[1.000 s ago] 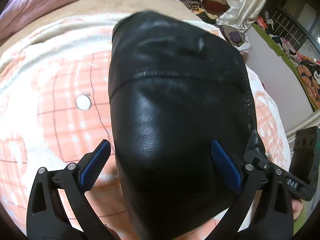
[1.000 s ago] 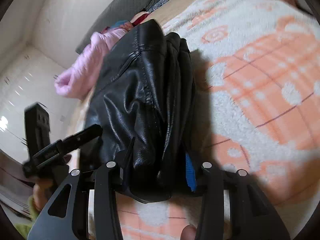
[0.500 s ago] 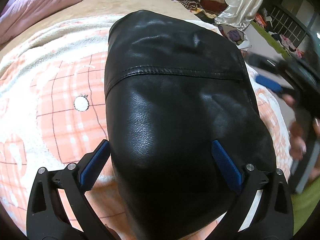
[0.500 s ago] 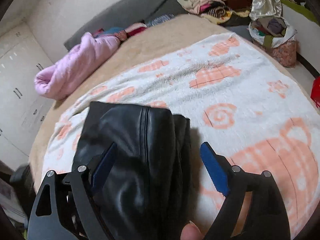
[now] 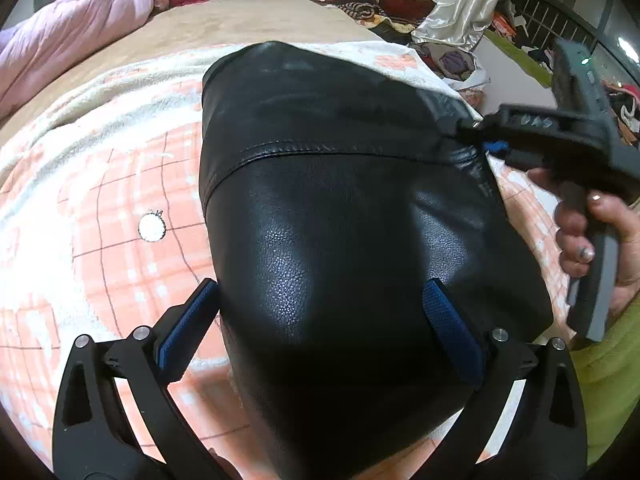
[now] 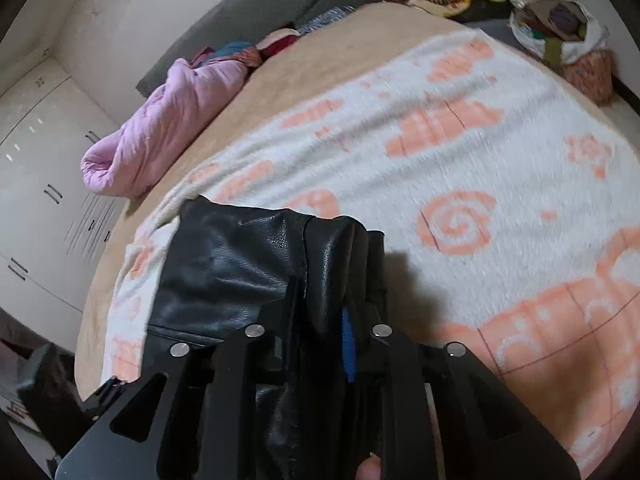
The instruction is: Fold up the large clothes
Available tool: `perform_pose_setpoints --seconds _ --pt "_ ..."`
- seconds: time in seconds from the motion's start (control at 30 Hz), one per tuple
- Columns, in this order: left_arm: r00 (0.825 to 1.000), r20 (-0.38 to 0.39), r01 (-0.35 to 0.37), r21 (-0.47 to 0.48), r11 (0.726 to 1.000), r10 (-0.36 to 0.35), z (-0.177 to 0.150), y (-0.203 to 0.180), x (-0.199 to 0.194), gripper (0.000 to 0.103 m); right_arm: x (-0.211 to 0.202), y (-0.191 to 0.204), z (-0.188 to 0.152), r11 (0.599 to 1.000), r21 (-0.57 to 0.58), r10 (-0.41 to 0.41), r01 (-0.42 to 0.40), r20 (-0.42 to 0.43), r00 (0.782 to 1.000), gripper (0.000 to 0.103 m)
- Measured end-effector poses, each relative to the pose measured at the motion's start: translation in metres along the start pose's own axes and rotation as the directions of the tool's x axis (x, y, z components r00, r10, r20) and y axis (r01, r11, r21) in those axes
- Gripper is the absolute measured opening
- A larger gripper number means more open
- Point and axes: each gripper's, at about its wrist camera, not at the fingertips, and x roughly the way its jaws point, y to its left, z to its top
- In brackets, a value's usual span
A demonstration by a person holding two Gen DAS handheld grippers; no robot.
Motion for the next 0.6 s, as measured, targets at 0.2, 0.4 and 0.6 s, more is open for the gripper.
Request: perform_pose_setpoints --seconds 0.2,0.4,0.6 --pt "1.000 -0.001 -0.002 0.001 1.000 0.002 0.003 -0.001 0.002 0.095 0.013 -0.011 -0.010 0.999 0.031 -0.018 0.018 -0.009 1.000 0.029" --pt "1.000 0.001 0.001 0.009 1.000 -0.001 0.000 0.002 0.003 0.095 0.011 -0.010 -0.015 0.999 0.044 -0.032 0.032 -0.002 0.999 0.036" --pt "1.000 0.002 0.021 -0.016 1.000 -0.021 -0.003 0.009 0.002 0.095 -0.013 -0.006 -0.024 0.998 0.055 -0.014 0.012 0.019 1.000 0.072"
